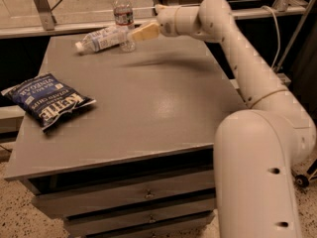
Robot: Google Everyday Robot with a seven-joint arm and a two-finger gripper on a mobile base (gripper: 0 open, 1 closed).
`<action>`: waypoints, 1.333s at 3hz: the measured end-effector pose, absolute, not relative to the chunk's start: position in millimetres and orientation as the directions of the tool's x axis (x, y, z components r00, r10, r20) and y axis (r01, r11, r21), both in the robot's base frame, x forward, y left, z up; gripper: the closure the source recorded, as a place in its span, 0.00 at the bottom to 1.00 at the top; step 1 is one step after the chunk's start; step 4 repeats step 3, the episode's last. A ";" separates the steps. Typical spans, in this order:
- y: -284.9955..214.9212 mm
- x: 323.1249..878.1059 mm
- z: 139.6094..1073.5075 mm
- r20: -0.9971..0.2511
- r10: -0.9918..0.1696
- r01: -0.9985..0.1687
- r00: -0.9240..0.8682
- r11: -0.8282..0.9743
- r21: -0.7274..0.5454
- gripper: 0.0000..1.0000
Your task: Move water bottle near blue plastic bottle
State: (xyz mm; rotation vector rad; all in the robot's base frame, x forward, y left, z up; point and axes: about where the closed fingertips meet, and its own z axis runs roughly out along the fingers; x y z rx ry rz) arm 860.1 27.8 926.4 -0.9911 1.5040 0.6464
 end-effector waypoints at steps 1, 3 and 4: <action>-56.3 834.6 956.2 -0.959 -0.273 -0.840 0.076 0.500 -0.209 0.00; -115.6 816.6 975.3 -0.951 -0.293 -0.811 0.100 0.530 -0.248 0.00; -115.6 816.6 975.3 -0.951 -0.293 -0.811 0.100 0.530 -0.248 0.00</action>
Offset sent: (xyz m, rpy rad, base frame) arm -0.0651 -0.2157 0.0759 -0.0869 -0.1460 -0.1161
